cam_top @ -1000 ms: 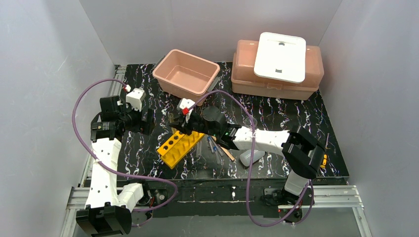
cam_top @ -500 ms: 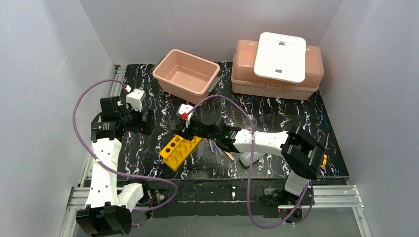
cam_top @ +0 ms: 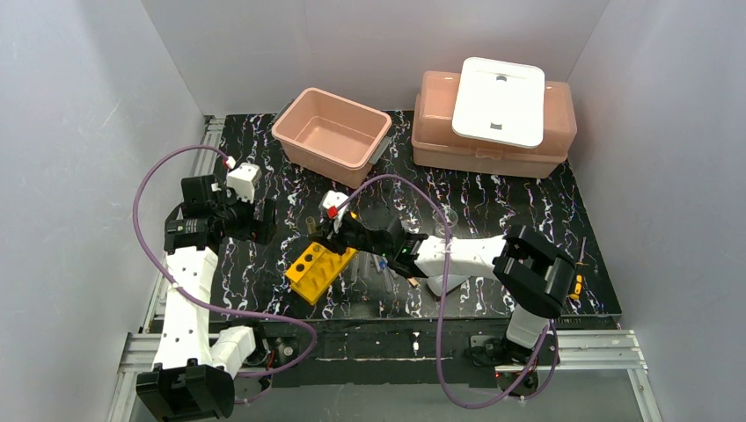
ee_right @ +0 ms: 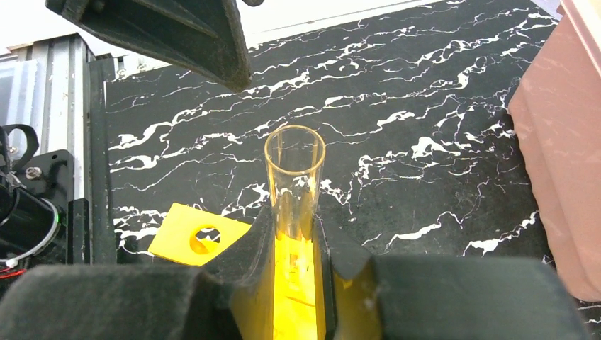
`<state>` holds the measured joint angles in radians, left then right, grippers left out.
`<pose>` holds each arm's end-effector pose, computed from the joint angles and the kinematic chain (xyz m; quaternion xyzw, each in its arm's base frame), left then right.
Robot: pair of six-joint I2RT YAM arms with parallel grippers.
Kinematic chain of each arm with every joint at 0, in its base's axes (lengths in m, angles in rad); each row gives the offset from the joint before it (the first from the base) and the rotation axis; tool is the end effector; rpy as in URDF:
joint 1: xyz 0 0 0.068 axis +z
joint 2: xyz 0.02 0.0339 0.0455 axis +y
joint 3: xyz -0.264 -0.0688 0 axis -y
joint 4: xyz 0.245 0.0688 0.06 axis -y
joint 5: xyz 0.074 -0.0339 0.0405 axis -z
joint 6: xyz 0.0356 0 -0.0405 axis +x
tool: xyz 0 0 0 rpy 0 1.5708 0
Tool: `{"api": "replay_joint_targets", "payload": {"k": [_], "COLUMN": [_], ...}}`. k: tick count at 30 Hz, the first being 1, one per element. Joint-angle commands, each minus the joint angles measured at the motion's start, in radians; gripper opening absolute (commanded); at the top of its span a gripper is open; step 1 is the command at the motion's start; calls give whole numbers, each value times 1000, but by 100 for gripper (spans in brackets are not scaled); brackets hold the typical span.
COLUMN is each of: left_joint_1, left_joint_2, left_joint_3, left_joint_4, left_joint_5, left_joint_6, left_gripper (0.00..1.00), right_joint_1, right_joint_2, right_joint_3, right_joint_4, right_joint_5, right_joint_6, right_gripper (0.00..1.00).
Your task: Organize the chemistry lab equipment
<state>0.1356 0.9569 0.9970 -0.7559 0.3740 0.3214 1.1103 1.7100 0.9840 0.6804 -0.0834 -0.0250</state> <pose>0.1912 0.0130 0.3288 0.1597 0.8831 -0.0725 0.4351 0.1702 0.3498 0.2522 -0.4127 0.5936 0.3822 0.5755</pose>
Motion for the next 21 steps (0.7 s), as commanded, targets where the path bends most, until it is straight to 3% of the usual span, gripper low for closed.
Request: {"api": "replay_joint_targets", "payload": {"k": [1, 16, 21], "left_joint_1": [3, 3, 3], "left_joint_2": [-29, -29, -30], "left_joint_3": [-13, -18, -24], "left_joint_4": [-9, -13, -11], "left_joint_5": [13, 10, 8], "left_joint_6": [17, 28, 31], "left_gripper": [99, 100, 99], "right_joint_1": [18, 31, 31], "right_joint_2": [19, 48, 48], "right_joint_3": [-19, -66, -77], "right_joint_4": [117, 189, 198], "right_joint_5": [65, 107, 104], "right_joint_6": [0, -13, -13], "right_gripper": [1, 2, 9]}}
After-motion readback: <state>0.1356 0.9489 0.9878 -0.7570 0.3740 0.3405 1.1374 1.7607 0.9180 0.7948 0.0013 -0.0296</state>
